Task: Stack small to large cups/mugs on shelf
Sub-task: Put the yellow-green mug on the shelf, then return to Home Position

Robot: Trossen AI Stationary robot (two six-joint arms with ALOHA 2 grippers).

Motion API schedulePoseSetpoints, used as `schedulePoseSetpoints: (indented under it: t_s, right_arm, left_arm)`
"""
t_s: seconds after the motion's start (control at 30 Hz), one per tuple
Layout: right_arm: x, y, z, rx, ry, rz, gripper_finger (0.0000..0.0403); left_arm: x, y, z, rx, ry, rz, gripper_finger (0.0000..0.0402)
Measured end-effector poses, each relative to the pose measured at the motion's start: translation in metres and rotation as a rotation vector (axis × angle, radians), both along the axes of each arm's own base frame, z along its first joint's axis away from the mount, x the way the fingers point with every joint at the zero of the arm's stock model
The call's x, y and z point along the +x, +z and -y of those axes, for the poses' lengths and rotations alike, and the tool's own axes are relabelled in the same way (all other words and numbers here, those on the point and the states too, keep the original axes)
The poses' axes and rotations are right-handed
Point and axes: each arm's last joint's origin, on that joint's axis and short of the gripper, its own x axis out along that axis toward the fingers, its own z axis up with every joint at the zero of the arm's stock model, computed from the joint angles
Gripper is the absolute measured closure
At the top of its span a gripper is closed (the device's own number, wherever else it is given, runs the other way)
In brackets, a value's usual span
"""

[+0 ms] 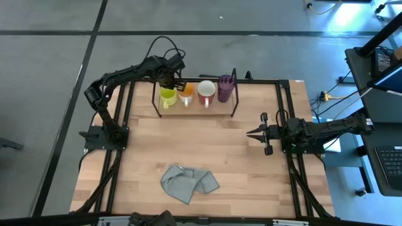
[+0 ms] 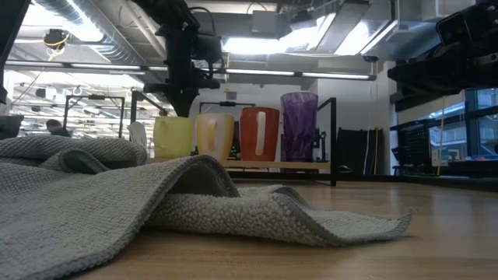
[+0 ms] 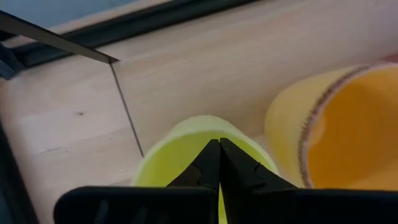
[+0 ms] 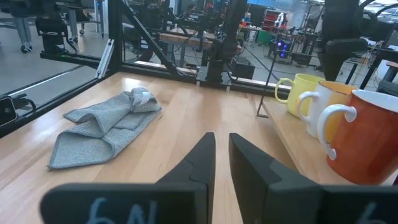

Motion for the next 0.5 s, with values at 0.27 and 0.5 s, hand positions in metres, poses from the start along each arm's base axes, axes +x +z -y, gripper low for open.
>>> schedulePoseSetpoints:
  t_s: [0.27, 0.5]
  right_arm:
    - [0.000, 0.000, 0.000, 0.000, 0.000, 0.000, 0.0353]
    - [0.000, 0.000, 0.000, 0.000, 0.000, 0.000, 0.0353]
  left_arm:
    - [0.019, 0.015, 0.021, 0.014, -0.032, 0.059, 0.0401]
    - [0.036, 0.070, 0.045, 0.134, -0.082, 0.115, 0.0401]
